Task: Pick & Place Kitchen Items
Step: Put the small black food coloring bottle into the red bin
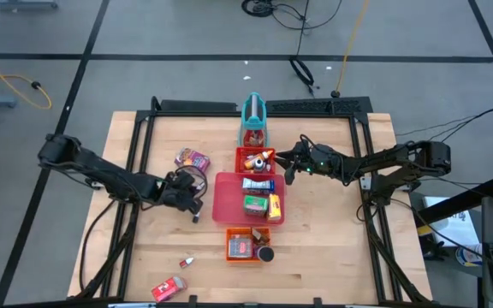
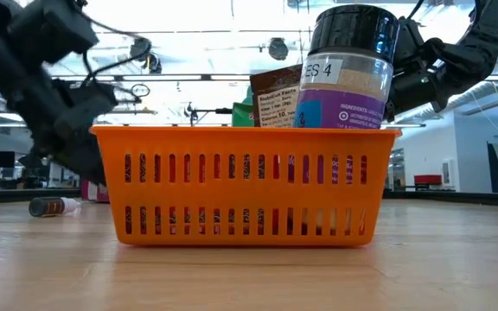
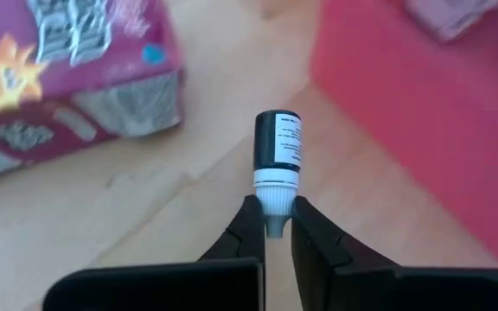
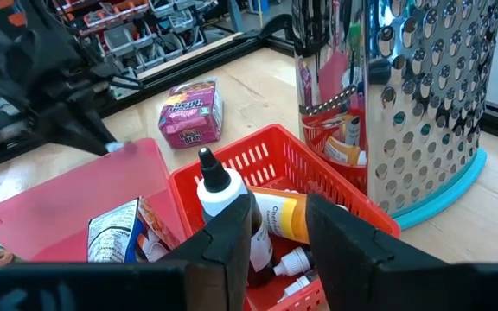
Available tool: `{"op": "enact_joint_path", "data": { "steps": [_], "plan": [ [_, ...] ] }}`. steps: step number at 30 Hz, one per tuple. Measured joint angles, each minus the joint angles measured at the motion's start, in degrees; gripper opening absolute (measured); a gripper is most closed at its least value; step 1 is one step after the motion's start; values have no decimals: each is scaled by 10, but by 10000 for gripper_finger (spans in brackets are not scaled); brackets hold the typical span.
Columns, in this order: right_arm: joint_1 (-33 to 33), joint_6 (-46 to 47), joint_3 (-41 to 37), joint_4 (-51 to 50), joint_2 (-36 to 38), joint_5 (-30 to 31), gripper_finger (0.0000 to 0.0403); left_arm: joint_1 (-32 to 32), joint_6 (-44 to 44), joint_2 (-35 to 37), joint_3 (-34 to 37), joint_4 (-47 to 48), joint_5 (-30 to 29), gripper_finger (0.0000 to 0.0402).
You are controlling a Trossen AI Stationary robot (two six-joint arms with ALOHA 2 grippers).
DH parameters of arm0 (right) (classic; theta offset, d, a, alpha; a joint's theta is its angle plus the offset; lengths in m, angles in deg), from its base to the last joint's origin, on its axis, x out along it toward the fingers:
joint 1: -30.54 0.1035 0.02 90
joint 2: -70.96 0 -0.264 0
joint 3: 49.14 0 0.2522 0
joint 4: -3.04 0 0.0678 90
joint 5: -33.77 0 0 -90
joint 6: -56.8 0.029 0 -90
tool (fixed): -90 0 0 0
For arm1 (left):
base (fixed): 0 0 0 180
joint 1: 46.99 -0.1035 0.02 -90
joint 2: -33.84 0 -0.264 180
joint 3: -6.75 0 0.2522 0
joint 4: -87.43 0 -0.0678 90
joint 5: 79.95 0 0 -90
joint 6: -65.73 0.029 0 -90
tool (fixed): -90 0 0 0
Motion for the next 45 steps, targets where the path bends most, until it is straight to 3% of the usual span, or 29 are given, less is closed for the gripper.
{"op": "enact_joint_path", "data": {
  "steps": [9,14,17,24,35,45],
  "plan": [
    [0,0,0,0,0,0,105,-4,60,22,-146,200,-23,16],
    [0,0,0,0,0,0,105,-33,157,22,-221,226,-30,16],
    [0,0,0,2,0,0,105,-67,216,20,-247,201,-22,16],
    [0,3,0,3,0,0,105,-160,333,-28,-260,78,100,16],
    [0,5,0,5,0,0,105,-257,387,-122,-259,-43,228,16],
    [0,5,0,5,0,0,105,-292,394,-185,-259,-103,258,16]
  ]
}}
